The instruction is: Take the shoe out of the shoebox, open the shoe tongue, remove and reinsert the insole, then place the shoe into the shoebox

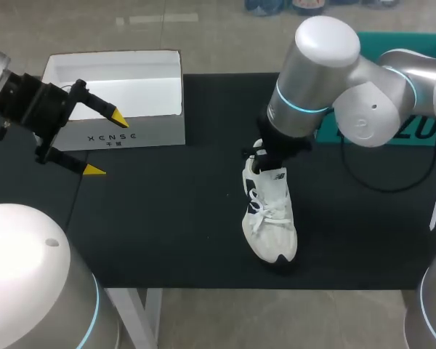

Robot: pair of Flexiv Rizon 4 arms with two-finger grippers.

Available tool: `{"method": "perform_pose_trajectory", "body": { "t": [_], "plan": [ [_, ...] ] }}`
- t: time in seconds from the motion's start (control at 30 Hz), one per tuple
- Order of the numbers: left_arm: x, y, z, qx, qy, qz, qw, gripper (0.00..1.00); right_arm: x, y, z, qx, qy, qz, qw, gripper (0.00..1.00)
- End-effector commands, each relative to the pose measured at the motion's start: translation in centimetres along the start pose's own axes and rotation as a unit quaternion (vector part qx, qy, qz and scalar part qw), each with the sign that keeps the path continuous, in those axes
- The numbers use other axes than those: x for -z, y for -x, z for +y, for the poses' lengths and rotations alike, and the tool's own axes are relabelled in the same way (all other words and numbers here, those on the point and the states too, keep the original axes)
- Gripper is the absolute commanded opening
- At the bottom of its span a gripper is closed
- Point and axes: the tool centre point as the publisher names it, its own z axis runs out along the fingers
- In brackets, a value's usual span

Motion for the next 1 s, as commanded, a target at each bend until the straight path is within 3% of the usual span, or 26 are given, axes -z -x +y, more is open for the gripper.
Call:
{"method": "perform_pose_trajectory", "body": {
  "t": [0.03,0.3,0.37,0.6,1.0],
  "plan": [
    [0.05,0.04,0.00,0.000,0.001,0.002,1.000,1.00,-0.14,0.00,-0.08,0.002,-0.001,0.001,1.000,0.00],
    [0.05,0.04,0.00,0.000,0.001,0.002,1.000,1.00,-0.53,0.21,-0.76,-0.005,-0.012,-0.007,1.000,0.00],
    [0.05,0.04,0.00,0.000,0.001,0.002,1.000,1.00,-0.56,0.22,-0.74,-0.005,-0.013,-0.007,1.000,0.26],
    [0.05,0.04,0.00,0.000,0.001,0.002,1.000,1.00,-0.66,-0.03,-0.56,-0.007,-0.011,-0.005,1.000,0.48],
    [0.05,0.04,0.00,0.000,0.001,0.002,1.000,1.00,-0.28,-0.30,-0.18,-0.008,-0.004,-0.002,1.000,0.49]
  ]
}}
